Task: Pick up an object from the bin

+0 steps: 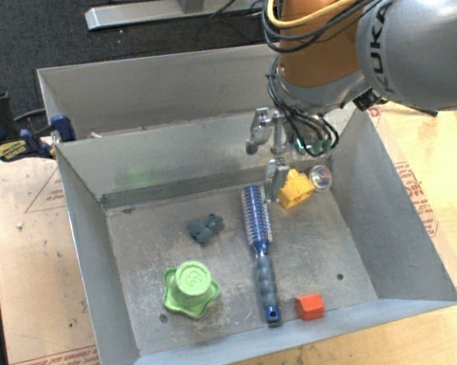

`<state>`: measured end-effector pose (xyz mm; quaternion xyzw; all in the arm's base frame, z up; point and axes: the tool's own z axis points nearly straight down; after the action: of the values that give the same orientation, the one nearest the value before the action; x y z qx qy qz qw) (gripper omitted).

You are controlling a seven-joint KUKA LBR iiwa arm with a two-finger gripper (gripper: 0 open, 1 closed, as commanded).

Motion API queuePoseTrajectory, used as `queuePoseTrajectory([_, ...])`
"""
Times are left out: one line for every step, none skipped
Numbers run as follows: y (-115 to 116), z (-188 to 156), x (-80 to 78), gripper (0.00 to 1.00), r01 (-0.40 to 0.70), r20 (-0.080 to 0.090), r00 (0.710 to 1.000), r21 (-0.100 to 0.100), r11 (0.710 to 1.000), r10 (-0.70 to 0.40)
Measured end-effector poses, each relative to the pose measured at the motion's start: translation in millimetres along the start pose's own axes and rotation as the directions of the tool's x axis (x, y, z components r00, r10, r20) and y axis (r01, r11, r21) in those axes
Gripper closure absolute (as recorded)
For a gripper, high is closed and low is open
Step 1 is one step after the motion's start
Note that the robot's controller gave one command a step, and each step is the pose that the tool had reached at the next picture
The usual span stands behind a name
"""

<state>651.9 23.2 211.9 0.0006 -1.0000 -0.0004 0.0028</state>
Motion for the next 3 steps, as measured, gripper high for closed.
queuePoseTrajectory([-21.0, 137.2, 11.1, 0.0, 0.512, 0.013, 0.859, 0.004, 0.859, -0.512])
queuePoseTrajectory([-20.4, 135.0, 9.5, 0.0, 0.51, 0.009, 0.86, 0.004, 0.86, -0.51])
queuePoseTrajectory([-20.1, 134.0, 8.5, 0.0, 0.508, 0.008, 0.861, 0.003, 0.861, -0.508])
